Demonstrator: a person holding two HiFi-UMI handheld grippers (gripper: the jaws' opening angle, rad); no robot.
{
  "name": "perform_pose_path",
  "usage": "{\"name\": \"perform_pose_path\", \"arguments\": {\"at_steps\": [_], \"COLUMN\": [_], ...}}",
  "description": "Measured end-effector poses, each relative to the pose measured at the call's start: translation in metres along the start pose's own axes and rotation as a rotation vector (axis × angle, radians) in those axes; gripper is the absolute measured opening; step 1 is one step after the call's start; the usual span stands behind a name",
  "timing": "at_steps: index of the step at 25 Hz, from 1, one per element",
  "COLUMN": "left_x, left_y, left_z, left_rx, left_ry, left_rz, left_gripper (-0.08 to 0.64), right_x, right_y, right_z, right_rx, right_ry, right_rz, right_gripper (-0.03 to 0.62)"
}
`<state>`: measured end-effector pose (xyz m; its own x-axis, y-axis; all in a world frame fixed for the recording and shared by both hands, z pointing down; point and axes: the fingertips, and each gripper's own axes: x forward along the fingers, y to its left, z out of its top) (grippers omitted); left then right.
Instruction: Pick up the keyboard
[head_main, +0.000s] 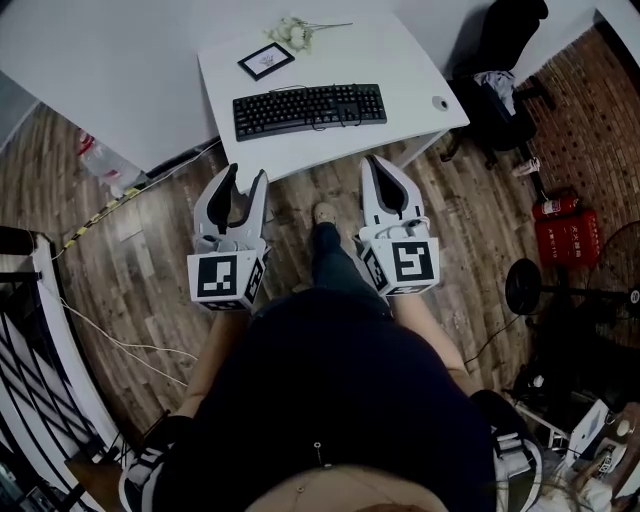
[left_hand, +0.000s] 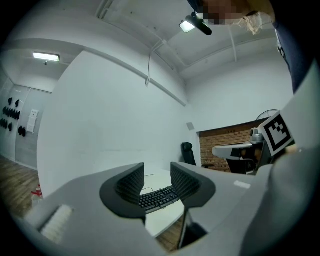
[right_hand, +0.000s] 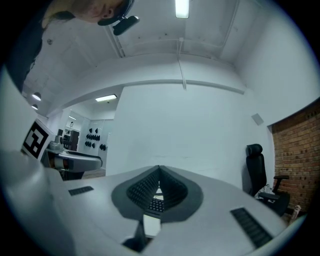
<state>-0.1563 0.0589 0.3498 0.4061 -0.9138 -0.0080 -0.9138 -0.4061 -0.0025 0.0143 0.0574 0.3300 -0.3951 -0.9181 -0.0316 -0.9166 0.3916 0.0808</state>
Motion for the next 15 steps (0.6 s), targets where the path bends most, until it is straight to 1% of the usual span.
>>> {"name": "perform_pose_path", "arguments": {"at_steps": [5, 9, 15], "left_x": [0.038, 0.077, 0.132], "left_y": [0.02, 0.034, 0.056], "left_z": [-0.003, -0.004, -0.005], "left_rx": [-0.008, -0.014, -0.004], "left_ry": [0.004, 0.013, 0.035], "left_rz": [0.044, 0.072, 0.124], "left_gripper": [0.172, 0.172, 0.172], "right_x": [0.045, 0.086, 0.15], "right_y": [-0.021, -0.045, -0.074], "right_z": [-0.007, -0.011, -0.022], "right_rx": [0.003, 0.009, 0.005], "right_ry": [0.002, 0.014, 0.034], "right_rz": [0.026, 0.048, 0.106], "right_gripper": [0.012, 0.012, 0.012]}}
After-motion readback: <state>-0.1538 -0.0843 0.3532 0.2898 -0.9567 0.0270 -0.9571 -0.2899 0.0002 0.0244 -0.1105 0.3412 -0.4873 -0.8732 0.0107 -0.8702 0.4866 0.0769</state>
